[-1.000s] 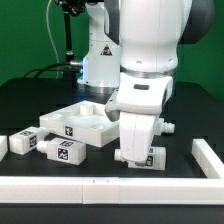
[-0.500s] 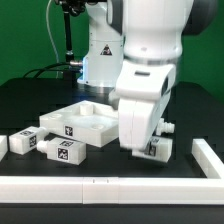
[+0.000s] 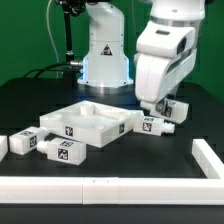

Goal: Assemble one leg

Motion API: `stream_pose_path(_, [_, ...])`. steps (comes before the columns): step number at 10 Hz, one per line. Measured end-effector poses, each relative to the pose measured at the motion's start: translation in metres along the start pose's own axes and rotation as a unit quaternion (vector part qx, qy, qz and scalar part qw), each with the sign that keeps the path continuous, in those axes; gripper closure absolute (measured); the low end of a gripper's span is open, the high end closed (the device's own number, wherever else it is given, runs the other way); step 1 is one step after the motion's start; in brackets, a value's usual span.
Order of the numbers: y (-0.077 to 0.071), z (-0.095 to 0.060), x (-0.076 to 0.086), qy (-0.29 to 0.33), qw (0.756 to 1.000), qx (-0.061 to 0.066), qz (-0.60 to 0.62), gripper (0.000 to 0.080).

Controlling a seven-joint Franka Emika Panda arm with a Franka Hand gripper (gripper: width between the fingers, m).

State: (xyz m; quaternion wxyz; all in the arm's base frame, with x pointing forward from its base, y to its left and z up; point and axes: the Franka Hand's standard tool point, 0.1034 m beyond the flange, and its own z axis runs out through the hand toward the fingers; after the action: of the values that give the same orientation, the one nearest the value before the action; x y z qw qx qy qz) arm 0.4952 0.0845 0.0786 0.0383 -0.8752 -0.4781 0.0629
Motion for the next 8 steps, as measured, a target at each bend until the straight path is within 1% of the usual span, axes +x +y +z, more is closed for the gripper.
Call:
stream_pose_path(2, [0.001,0.001,-0.001,0.000,1.000,0.001,0.002,0.0512])
stream_pose_path(3, [-0.003,0.002,0.000,-0.001,1.000,0.002,0.004,0.0512])
stream_pose_path(4, [-0.025,0.003,0.006,0.012,0.999,-0.010,0.028,0.0512])
stream_pose_path(5, [-0.058,0.011,0.008,0.021,0.999,-0.018,0.034,0.0512])
stream_pose_path(6, [-0.088,0.023,0.010,0.023,0.999,-0.018,0.039,0.0512])
stream_pose_path(7, [-0.106,0.030,0.015,0.023,0.998,-0.015,0.058,0.0512])
stream_pose_path(8, [-0.106,0.031,0.016,0.023,0.998,-0.015,0.053,0.0512])
